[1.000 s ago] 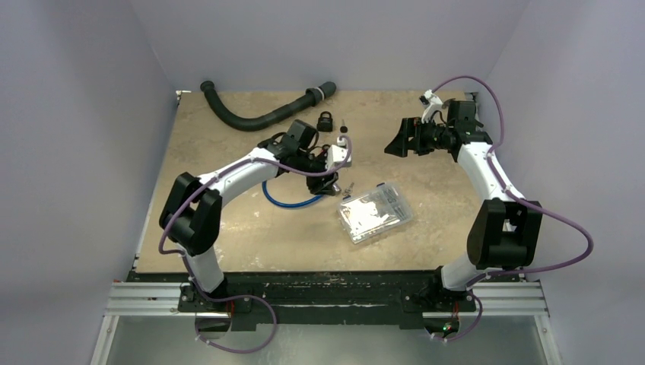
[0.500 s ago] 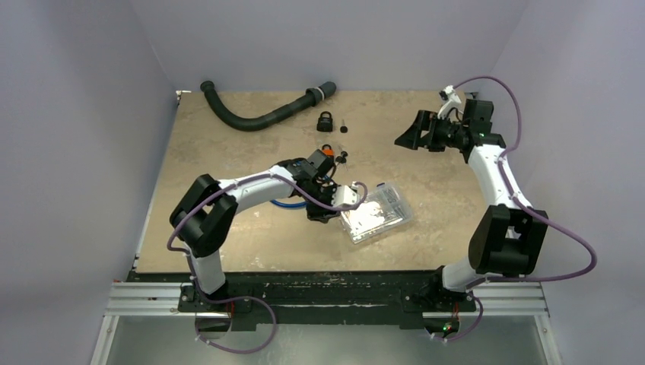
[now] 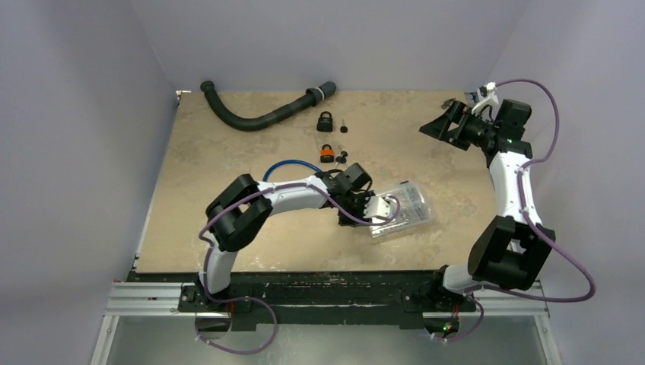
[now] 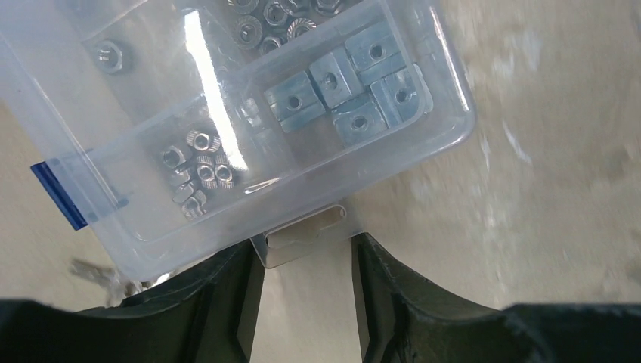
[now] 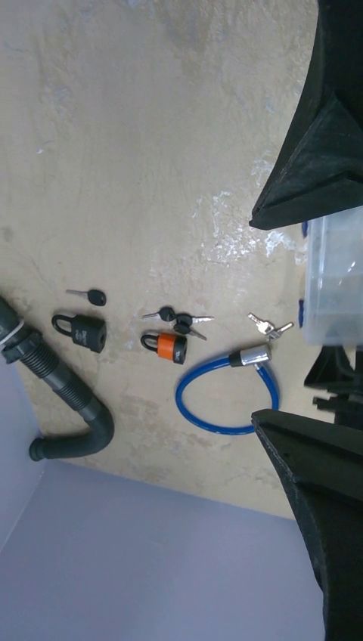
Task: Lock with the key
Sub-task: Move the distractor to the center of the board, then reset both arms
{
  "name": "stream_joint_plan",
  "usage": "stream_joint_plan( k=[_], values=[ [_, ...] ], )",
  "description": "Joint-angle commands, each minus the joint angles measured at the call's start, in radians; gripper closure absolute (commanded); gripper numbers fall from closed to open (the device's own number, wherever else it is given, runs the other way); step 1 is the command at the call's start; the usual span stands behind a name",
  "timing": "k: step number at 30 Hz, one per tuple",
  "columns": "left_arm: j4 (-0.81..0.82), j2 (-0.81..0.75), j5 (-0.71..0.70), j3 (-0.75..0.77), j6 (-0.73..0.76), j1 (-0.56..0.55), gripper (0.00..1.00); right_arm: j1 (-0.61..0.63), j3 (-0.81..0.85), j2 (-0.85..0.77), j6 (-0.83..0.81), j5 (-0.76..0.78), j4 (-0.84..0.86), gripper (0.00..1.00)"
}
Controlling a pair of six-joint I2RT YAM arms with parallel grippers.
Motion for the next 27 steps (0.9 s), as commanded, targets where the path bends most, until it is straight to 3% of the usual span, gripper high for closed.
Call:
stream_joint_plan(
  k=[1,5,10,14,18,22,27],
  values=[
    [0.169,0.101,-0.002,0.167,-0.061,-0.071,0.51,-0.023,0.028,-0.080,0.028,-0.049,0.045,0.01],
    [0.276,0.188,-0.024,0.293,-0.107,-0.110,0.46,-0.055,0.042,-0.095,0.028,-0.058,0.037,0.01],
    [0.435,0.258,0.057,0.389,-0.233,-0.122,0.35,-0.083,0.060,-0.093,0.019,-0.067,0.025,0.01],
    [0.438,0.278,0.100,0.456,-0.277,-0.121,0.31,-0.087,0.074,-0.085,0.012,-0.073,0.024,0.01],
    [0.382,0.202,0.134,0.393,-0.276,-0.093,0.26,-0.084,0.072,-0.077,-0.017,-0.049,0.020,0.01],
    [0.297,0.087,0.194,0.295,-0.322,-0.024,0.14,-0.060,0.049,-0.068,0.021,-0.052,0.077,0.01],
    [0.297,-0.094,0.299,0.171,-0.521,0.178,0.01,0.022,0.061,-0.047,0.032,-0.011,0.113,0.01]
  ],
)
